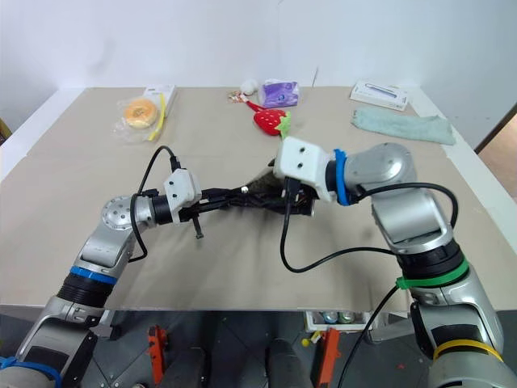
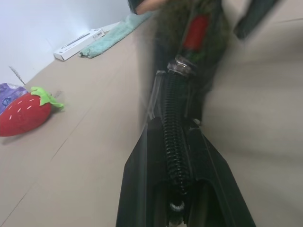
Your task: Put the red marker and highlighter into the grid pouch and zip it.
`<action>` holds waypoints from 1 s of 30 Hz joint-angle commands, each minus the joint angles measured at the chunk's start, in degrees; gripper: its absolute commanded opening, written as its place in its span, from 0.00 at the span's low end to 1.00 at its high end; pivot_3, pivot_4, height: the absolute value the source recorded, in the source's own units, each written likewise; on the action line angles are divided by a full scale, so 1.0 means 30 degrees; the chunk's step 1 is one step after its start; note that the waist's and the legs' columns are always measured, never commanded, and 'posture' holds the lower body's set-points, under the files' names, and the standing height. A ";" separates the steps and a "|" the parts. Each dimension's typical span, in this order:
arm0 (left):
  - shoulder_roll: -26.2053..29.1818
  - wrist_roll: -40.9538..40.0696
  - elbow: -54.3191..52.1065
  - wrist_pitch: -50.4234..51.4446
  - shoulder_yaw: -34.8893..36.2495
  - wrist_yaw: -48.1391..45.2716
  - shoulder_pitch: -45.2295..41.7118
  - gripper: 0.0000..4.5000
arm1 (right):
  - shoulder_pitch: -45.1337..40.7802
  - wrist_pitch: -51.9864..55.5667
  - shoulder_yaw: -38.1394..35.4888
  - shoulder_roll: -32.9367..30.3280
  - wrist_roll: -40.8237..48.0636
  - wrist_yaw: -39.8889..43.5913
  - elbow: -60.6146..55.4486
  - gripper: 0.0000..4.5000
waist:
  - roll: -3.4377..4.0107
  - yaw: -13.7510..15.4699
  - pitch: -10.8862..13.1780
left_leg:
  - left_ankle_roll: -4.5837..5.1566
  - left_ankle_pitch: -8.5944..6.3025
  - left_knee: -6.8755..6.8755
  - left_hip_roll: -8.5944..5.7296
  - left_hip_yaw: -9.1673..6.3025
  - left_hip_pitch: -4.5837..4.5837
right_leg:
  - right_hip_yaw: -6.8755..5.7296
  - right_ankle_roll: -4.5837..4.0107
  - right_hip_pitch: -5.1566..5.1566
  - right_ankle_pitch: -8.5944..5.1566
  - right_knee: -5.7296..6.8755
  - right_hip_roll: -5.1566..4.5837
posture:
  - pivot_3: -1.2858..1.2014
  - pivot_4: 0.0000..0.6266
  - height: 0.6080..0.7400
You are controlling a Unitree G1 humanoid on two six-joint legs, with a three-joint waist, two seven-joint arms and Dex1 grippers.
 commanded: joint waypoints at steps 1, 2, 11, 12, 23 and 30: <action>-0.0036 -0.0355 -0.0450 -0.0176 0.0302 -0.0014 -0.0309 0.00 | -0.0193 0.0624 -0.0752 0.0121 0.1221 -0.0159 -0.1310 0.99 | 0.0000 -0.0003 0.0000 | 0.0000 0.0000 0.0000 0.0000 0.0001 0.0001 | 0.0000 0.0000 0.0000 0.0000 0.0001 0.0000 | 0.52 0.24 0.99; -0.0041 -0.0351 -0.0429 -0.0186 0.0299 -0.0024 -0.0337 0.00 | -0.0081 0.0730 -0.0574 0.0201 0.1364 -0.0249 -0.1536 0.99 | 0.0000 -0.0004 0.0000 | 0.0000 0.0000 0.0000 0.0000 0.0000 0.0003 | -0.0001 0.0000 0.0000 0.0000 0.0004 0.0001 | 0.52 0.24 0.99; 0.0006 -0.0377 -0.0621 -0.0098 0.0303 -0.0049 -0.0275 0.00 | 0.0209 -0.0078 0.1652 0.0956 0.0214 -0.1352 -0.0647 0.86 | 0.0000 0.0003 0.0000 | -0.0001 0.0001 0.0002 0.0001 0.0000 0.0003 | -0.0001 0.0002 -0.0001 -0.0001 0.0011 0.0001 | 0.52 0.24 0.99; 0.0010 -0.0380 -0.0646 -0.0083 0.0304 -0.0043 -0.0261 0.00 | 0.0204 -0.0252 0.1839 0.0974 0.0032 -0.1413 -0.0453 0.78 | -0.0001 0.0004 0.0000 | -0.0001 0.0001 0.0003 0.0000 0.0000 0.0002 | 0.0000 0.0003 0.0000 -0.0002 0.0010 0.0000 | 0.52 0.24 0.99; 0.0095 -0.0380 -0.0761 -0.0039 0.0372 0.0054 -0.0113 0.00 | 0.0245 -0.0303 0.1518 0.0934 0.0580 -0.1137 -0.0326 0.01 | 0.0000 -0.0001 0.0000 | -0.0001 0.0001 0.0000 0.0000 -0.0003 0.0001 | -0.0004 0.0000 -0.0002 -0.0004 0.0010 0.0000 | 0.52 0.24 0.99; 0.0095 -0.0392 -0.0802 -0.0034 0.0360 0.0054 -0.0086 0.00 | 0.1039 -0.0029 -0.0406 -0.0621 0.1595 -0.0851 0.0103 0.01 | -0.0001 0.0008 0.0000 | -0.0001 0.0001 0.0000 0.0000 -0.0003 -0.0004 | -0.0004 0.0003 -0.0002 -0.0006 0.0009 -0.0003 | 0.52 0.24 0.99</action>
